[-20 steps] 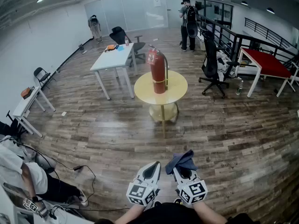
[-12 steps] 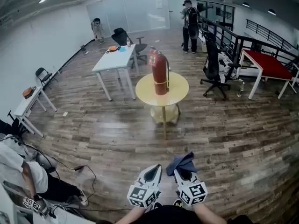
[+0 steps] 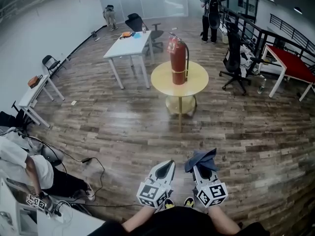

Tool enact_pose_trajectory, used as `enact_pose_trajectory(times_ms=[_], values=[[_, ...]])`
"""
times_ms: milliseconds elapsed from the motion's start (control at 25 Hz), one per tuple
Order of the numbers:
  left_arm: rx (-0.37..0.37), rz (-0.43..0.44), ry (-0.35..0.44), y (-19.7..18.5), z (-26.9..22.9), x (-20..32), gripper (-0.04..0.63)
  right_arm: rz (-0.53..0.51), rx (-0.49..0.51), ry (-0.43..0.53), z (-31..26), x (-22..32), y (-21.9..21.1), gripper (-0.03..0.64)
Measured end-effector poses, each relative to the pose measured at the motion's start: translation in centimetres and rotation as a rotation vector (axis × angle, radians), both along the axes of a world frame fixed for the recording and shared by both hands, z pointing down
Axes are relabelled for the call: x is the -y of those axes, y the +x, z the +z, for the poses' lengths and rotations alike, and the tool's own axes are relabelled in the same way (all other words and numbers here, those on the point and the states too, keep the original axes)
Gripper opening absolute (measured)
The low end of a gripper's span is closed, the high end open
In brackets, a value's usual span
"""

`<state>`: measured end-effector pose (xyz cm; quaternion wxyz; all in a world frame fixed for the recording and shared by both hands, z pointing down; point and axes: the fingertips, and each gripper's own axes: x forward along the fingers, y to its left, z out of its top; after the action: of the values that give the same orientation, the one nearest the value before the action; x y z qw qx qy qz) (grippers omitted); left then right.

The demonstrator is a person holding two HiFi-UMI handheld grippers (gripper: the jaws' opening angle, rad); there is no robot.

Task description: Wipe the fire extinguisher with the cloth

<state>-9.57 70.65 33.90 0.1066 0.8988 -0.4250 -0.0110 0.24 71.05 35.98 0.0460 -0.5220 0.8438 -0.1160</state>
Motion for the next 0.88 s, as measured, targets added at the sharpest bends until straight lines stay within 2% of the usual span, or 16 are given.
enact_pose_trajectory(times_ms=[240, 480, 680, 880], values=[[-0.02, -0.027, 0.012, -3.8, 0.1, 1.4, 0.023, 0.031, -0.09, 0.031, -0.2, 1.2, -1.4, 0.069], [0.001, -0.074, -0.021, -7.0, 1.7, 3.1, 0.023, 0.1, -0.12, -0.016, 1.5, 3.1, 0.1, 0.069], [0.015, -0.093, -0.05, -6.6, 2.8, 5.6, 0.023, 0.104, -0.111, -0.034, 2.6, 6.0, 1.5, 0.067], [0.035, -0.09, -0.051, -3.7, 3.3, 10.4, 0.023, 0.084, -0.085, -0.027, 3.4, 11.1, 3.5, 0.067]])
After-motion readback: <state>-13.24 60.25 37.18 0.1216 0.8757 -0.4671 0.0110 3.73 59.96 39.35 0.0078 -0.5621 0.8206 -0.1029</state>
